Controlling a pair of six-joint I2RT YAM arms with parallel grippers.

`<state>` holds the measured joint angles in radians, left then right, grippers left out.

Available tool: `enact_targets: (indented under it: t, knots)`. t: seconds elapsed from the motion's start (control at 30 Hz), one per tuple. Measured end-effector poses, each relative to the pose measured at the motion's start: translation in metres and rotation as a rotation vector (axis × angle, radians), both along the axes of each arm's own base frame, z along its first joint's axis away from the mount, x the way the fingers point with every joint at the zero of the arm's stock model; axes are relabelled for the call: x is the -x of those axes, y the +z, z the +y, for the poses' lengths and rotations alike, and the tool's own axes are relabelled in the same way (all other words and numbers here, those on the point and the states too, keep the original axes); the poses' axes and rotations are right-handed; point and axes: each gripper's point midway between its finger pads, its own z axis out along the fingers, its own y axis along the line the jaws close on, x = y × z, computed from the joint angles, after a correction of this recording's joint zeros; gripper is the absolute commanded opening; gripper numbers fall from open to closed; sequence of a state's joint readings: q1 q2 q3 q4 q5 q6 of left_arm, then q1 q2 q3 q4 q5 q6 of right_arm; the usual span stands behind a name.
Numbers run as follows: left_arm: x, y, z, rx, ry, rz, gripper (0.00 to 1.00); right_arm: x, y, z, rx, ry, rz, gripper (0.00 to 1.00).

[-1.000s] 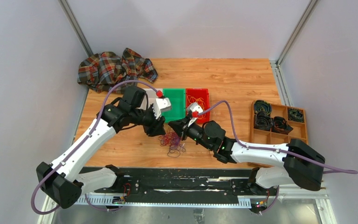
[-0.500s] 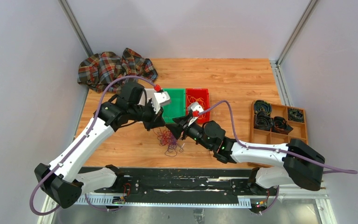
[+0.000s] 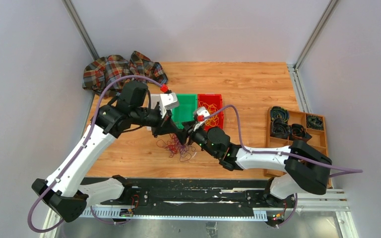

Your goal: Untangle the cables

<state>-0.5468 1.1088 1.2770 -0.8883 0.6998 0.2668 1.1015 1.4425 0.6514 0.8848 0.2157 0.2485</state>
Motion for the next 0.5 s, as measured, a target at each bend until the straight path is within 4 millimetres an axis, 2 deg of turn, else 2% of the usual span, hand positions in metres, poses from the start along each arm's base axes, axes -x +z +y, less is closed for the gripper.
enact_targets:
  t: [0.27,0.5]
  knots:
    - [0.005,0.026,0.000,0.034,-0.043,-0.063,0.00,-0.009,-0.014,0.000,0.023,-0.046,0.005,0.53]
    - [0.015,0.057,0.007,0.063,-0.074,-0.186,0.00,-0.004,-0.034,-0.011,0.055,-0.080,0.014,0.53]
